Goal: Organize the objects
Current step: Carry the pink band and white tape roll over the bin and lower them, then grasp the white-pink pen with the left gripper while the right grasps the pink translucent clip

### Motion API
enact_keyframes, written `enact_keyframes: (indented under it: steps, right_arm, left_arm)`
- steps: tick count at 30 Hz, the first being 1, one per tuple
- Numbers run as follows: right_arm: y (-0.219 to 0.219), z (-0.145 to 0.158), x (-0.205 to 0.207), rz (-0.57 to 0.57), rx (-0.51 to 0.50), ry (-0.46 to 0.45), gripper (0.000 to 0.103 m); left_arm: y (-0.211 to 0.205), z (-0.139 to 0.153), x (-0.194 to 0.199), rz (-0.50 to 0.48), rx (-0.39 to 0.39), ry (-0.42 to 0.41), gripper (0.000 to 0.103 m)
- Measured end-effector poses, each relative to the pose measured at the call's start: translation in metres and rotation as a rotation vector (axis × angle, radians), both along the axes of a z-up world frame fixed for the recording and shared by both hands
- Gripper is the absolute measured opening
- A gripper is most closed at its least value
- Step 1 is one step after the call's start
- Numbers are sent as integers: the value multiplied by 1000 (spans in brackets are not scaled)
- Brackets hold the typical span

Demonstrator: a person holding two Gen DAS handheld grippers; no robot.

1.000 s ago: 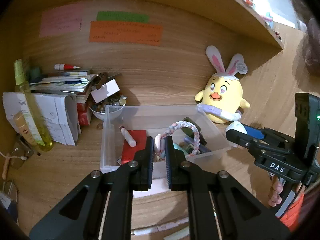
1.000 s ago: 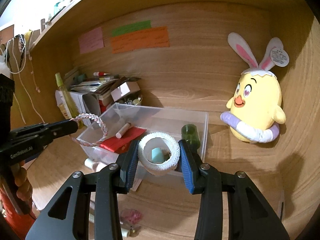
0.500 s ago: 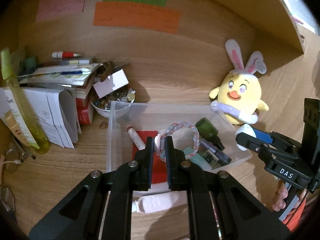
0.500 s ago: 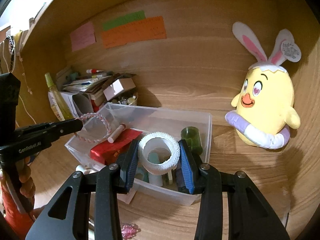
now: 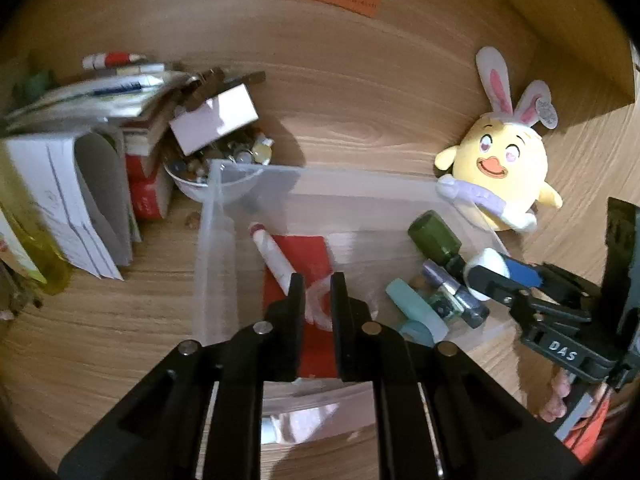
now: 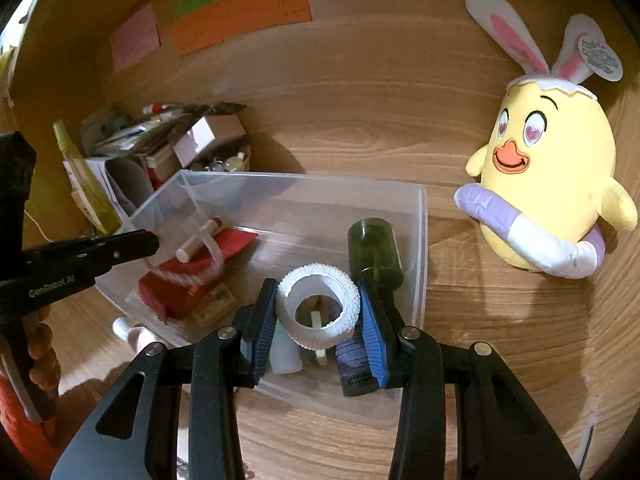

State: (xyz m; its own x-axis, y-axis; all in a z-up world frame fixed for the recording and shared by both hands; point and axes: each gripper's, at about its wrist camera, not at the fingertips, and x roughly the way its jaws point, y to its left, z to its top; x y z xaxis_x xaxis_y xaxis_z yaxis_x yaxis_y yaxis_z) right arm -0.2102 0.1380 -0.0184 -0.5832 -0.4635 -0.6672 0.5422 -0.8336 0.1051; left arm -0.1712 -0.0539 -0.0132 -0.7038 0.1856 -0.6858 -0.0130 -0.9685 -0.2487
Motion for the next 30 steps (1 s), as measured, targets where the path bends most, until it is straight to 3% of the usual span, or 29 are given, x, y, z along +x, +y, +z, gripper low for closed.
enact_keyframes:
  steps: [6, 8, 12, 14, 17, 22, 25, 30]
  right_arm:
    - [-6, -4, 1, -11, 40, 23, 37]
    - [-8, -5, 2, -6, 51, 23, 38]
    - [-10, -2, 6, -8, 60, 44, 54]
    - [-9, 1, 9, -7, 57, 55, 57]
    - [-7, 5, 12, -4, 50, 56, 58]
    - [0, 15, 21, -16, 28, 77, 69]
    - [3, 21, 29, -12, 21, 91, 69]
    - [7, 24, 45, -5, 38, 111, 69]
  left_arm:
    - [7, 2, 4, -12, -23, 13, 12]
    - [7, 4, 6, -11, -27, 17, 17]
    - [11, 10, 13, -11, -38, 39, 29]
    - [13, 14, 16, -16, -41, 48, 34]
    - [16, 20, 24, -17, -58, 68, 47]
    - [19, 30, 41, -9, -99, 103, 70]
    - [18, 33, 52, -5, -119, 111, 76]
    - [14, 28, 66, -14, -127, 90, 77]
